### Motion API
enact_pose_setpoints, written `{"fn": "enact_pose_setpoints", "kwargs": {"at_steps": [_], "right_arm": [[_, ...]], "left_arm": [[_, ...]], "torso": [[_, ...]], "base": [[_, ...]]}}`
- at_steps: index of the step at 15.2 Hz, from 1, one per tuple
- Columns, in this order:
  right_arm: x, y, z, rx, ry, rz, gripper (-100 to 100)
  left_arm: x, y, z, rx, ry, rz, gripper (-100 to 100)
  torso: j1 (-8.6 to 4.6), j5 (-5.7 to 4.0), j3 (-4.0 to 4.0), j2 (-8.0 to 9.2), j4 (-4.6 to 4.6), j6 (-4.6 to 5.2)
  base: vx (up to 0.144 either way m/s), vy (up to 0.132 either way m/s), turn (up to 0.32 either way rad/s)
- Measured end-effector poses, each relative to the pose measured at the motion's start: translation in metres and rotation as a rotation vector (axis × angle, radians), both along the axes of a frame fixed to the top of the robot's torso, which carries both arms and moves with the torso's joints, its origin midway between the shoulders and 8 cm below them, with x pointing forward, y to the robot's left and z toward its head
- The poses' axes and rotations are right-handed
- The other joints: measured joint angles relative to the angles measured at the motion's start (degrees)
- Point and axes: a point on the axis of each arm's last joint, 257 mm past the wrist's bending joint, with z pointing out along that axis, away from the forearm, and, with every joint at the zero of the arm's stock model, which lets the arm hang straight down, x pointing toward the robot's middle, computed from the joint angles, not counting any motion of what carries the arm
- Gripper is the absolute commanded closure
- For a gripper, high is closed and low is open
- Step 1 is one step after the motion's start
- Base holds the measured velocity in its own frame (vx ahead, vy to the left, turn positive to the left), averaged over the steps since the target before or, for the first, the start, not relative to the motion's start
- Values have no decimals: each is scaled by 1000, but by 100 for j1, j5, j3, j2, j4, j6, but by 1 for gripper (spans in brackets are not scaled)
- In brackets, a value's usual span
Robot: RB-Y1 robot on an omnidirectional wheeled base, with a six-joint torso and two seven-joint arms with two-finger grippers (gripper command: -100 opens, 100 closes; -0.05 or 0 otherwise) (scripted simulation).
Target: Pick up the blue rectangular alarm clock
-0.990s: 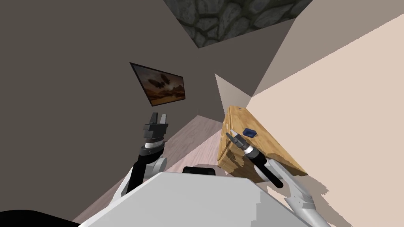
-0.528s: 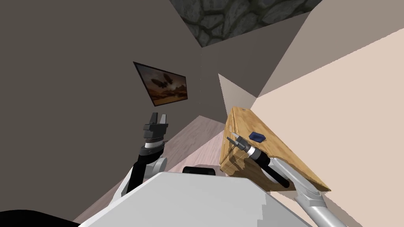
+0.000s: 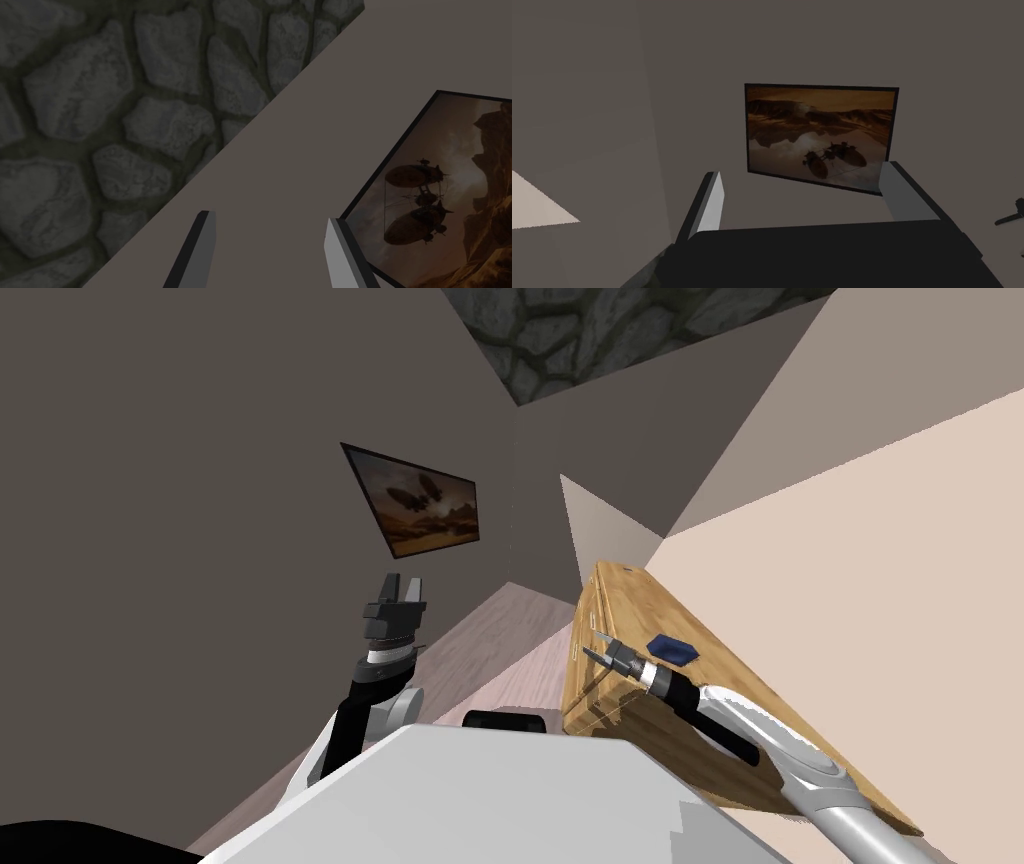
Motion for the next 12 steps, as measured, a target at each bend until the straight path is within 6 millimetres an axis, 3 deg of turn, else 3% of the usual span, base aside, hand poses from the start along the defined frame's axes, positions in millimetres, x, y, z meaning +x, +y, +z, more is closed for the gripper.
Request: {"fn": "enact_pose_setpoints", "kwargs": {"at_steps": [8, 12], "right_arm": [[-14, -57, -35, -263, 99, 40, -100], [-22, -83, -38, -370, 138, 62, -100]], "left_arm": [[0, 0, 0, 0, 0, 0, 0], [0, 0, 0, 0, 0, 0, 0]], "torso": [[-7, -2, -1, -2, 0, 0], [-11, -2, 6, 10, 3, 1]], "base": [[81, 4, 28], [49, -13, 11]]}}
